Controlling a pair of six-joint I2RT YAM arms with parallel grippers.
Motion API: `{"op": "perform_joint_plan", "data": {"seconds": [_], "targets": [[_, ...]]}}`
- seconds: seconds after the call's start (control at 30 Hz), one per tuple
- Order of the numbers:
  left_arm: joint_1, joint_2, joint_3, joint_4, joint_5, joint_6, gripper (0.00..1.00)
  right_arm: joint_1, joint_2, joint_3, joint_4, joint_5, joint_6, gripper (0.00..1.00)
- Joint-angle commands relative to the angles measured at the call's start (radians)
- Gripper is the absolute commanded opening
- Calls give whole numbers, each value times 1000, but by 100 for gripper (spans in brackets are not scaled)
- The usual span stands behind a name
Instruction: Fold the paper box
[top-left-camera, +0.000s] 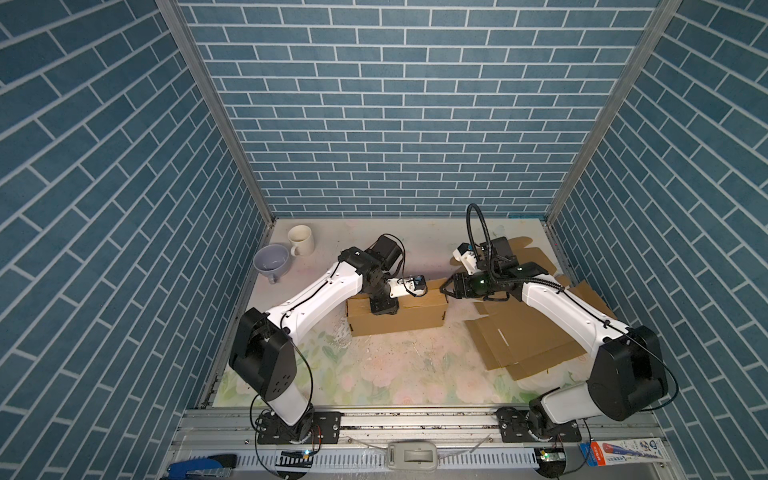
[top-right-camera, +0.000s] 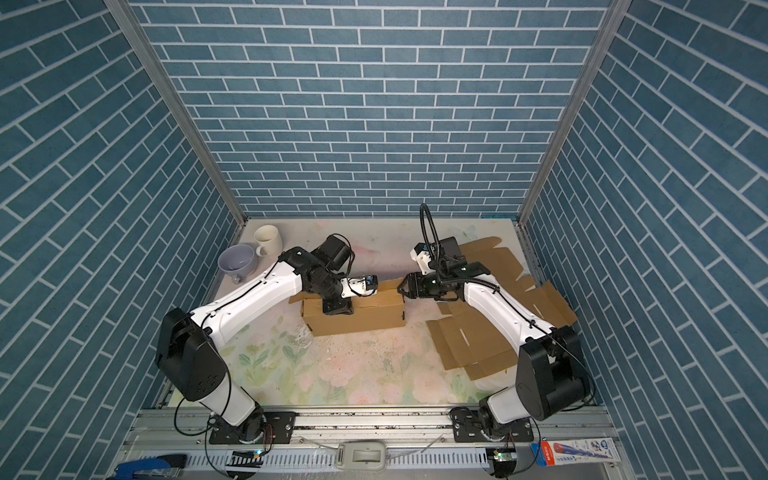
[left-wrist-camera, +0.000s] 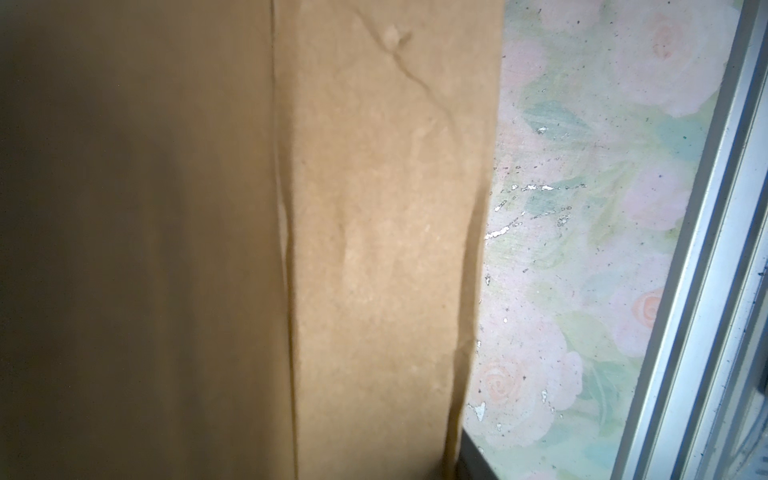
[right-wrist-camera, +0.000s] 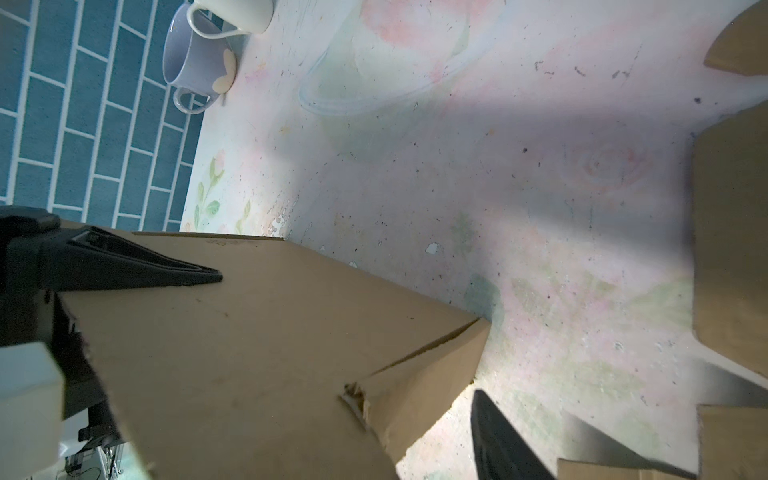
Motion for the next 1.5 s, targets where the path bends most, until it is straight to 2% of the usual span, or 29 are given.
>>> {"op": "perform_joint_plan", "data": {"seconds": [0.0, 0.1, 0.27, 0.43, 0.57, 0.67, 0.8, 0.93, 1.1, 1.23, 1.47], "targets": [[3, 62, -41, -18, -4, 24, 45, -8, -83, 86, -118, 72, -128, 63], [3, 66, -41, -15, -7, 25, 45, -4, -95, 124, -190, 165, -246, 62], [2, 62, -40, -13, -4, 29, 45, 39, -42, 208, -291, 265, -367, 55], [4, 64, -40, -9, -8, 31, 45, 73, 16, 272, -336, 301, -435, 45], [3, 69, -34, -9, -9, 32, 45, 103, 45, 299, -357, 290, -456, 41], [3, 73, -27, -11, -9, 32, 45, 113, 55, 302, -364, 302, -457, 40], [4, 72, -27, -13, -10, 34, 44, 115, 34, 308, -377, 314, -445, 47], [4, 68, -31, -11, -10, 34, 44, 116, 32, 308, -381, 318, -453, 48], [4, 71, -28, -15, -11, 34, 44, 114, 76, 313, -356, 314, -428, 38], [3, 66, -34, -10, -10, 33, 44, 115, 78, 327, -336, 273, -380, 24], [3, 66, -33, -10, -11, 33, 43, 116, 60, 302, -311, 207, -275, 6]]}}
